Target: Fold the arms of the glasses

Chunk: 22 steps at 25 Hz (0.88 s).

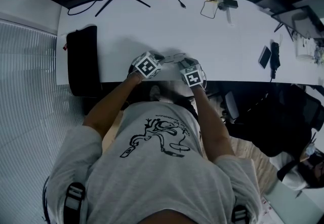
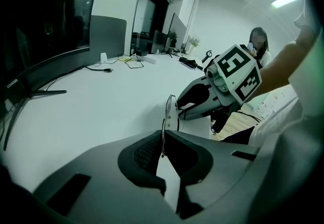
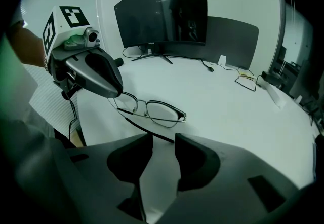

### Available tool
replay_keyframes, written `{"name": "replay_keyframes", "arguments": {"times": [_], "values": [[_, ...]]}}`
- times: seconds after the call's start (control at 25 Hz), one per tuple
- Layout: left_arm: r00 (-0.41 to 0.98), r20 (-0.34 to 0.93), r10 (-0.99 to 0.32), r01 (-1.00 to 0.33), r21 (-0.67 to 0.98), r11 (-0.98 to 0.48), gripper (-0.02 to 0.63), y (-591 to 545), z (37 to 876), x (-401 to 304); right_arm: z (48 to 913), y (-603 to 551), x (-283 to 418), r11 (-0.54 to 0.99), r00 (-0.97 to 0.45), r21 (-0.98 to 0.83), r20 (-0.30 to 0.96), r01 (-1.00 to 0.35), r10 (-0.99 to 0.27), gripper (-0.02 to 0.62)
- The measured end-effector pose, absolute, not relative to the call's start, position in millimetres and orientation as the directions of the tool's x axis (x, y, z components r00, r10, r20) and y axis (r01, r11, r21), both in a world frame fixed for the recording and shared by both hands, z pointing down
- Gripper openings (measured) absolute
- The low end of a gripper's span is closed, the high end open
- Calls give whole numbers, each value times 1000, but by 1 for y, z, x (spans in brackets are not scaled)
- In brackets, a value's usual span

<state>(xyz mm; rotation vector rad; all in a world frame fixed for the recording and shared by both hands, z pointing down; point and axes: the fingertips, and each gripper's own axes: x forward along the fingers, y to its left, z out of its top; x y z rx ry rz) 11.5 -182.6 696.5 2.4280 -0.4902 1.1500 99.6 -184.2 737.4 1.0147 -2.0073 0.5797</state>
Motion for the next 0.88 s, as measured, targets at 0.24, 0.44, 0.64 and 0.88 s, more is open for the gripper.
{"name": "replay_keyframes", "arguments": {"times": [0.24, 0.44, 0.64, 0.88], "values": [[592, 799, -110, -440, 206, -874, 34, -178, 694, 15, 735, -186, 102, 570, -359, -42, 814, -820, -457, 147], [589, 804, -78, -418, 221, -881, 34, -171, 694, 19, 734, -186, 105, 565, -360, -44, 811, -824, -461, 147], [583, 806, -99, -405, 183, -896, 34, -170, 695, 21, 733, -184, 106, 565, -359, -41, 809, -824, -465, 149], [522, 817, -245, -413, -9, -911, 34, -182, 693, 14, 730, -182, 104, 558, -366, -49, 801, -829, -473, 149]]}}
